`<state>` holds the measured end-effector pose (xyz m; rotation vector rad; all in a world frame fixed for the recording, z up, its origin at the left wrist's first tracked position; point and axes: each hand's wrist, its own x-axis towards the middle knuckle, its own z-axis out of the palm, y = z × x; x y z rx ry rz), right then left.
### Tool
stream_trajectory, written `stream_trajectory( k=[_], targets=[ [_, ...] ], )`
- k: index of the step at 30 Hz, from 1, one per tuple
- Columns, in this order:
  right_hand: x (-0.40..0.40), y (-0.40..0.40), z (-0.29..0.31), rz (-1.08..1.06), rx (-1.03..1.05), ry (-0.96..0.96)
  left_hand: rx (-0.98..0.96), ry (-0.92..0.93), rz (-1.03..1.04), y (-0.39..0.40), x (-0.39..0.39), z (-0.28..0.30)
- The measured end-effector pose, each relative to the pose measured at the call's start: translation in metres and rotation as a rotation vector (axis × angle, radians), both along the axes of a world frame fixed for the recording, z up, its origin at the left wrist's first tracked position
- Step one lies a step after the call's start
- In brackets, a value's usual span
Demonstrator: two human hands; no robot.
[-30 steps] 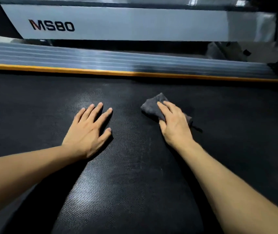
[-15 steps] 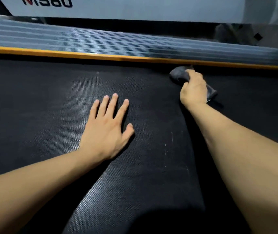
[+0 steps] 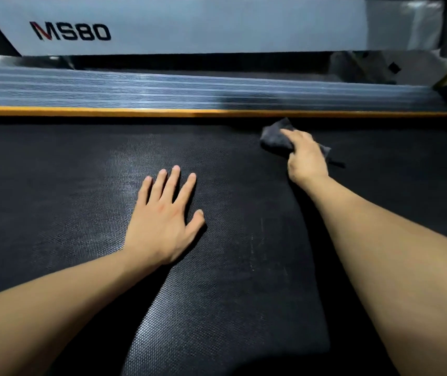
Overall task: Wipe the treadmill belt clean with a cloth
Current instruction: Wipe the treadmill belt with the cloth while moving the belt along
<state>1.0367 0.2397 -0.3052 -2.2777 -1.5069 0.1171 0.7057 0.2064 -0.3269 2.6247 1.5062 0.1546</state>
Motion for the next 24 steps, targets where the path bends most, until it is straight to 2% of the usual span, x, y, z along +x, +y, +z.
stream_trajectory(
  k=[5,9,12,14,17,19,22,24],
  targets=[
    [-0.026,0.011,-0.003,-0.014,0.105,0.104,-0.021,-0.013,-0.006,0.001,0.002,0.000],
    [-0.094,0.011,-0.002,0.345,0.092,0.153,-0.017,-0.029,0.005,0.002,0.003,0.000],
    [-0.110,0.000,-0.004,0.464,0.072,0.084,-0.012,-0.040,-0.006,0.001,-0.001,0.003],
    [-0.081,-0.009,-0.003,0.426,0.075,0.073,-0.018,-0.046,-0.013,0.003,-0.003,0.003],
    [-0.023,-0.030,-0.001,0.174,0.092,0.112,-0.017,-0.051,-0.007,0.001,-0.002,0.003],
    [-0.001,-0.042,0.001,0.090,0.067,0.094,-0.003,-0.050,0.002,0.000,-0.001,0.002],
    [-0.006,-0.048,0.002,0.023,0.073,0.133,-0.011,-0.048,0.002,0.001,0.001,0.000],
    [-0.040,-0.042,0.005,0.111,0.110,0.175,-0.010,-0.049,0.020,0.001,0.001,0.000]
  ],
)
